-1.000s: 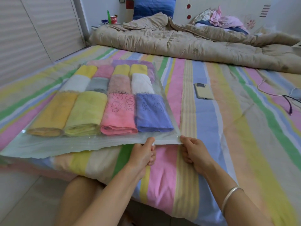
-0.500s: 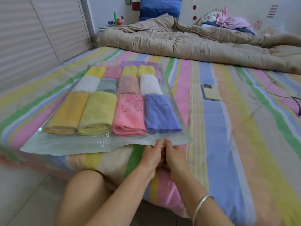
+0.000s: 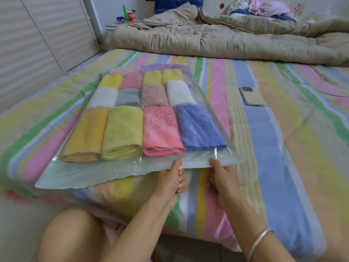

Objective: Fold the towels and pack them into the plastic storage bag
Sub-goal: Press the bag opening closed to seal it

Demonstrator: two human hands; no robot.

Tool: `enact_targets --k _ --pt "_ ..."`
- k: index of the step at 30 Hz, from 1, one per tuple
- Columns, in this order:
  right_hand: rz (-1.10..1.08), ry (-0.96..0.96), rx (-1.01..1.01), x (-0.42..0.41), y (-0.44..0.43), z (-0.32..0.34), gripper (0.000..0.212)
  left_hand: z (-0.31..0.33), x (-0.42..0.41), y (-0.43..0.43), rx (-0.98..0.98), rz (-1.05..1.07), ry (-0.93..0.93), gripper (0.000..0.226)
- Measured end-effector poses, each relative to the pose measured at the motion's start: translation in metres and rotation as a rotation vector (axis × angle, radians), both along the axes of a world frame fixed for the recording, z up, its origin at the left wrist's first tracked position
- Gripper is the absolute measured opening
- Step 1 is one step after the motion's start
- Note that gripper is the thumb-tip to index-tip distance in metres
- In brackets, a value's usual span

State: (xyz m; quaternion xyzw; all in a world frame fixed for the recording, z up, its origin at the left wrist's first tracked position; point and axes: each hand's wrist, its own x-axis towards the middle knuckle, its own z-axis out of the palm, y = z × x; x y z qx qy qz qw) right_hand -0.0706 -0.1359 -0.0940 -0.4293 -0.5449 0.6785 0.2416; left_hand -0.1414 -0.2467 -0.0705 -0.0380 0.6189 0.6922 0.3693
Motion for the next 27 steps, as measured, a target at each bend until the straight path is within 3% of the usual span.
enact_targets --k 9,12,15,18,27 --pt "-0.181 0.013 -0.103 -0.014 -0.032 0.005 0.042 -0.004 -0.027 -0.049 -0.054 0.017 0.044 0.047" --pt "0.006 0.018 -0.118 -0.034 -0.07 0.017 0.051 -0.002 -0.02 -0.049 -0.049 0.049 0.064 0.045" --pt "0.162 -0.091 -0.044 -0.056 -0.105 0.013 0.047 0.0 -0.017 -0.054 -0.065 0.076 0.07 0.038" --pt "0.159 -0.11 -0.017 -0.059 -0.11 0.007 0.037 0.002 -0.014 -0.057 -0.034 0.084 0.054 0.034" --pt "0.107 -0.014 -0.042 -0.051 -0.103 0.006 0.036 -0.003 -0.034 -0.089 -0.025 0.06 0.061 0.043"
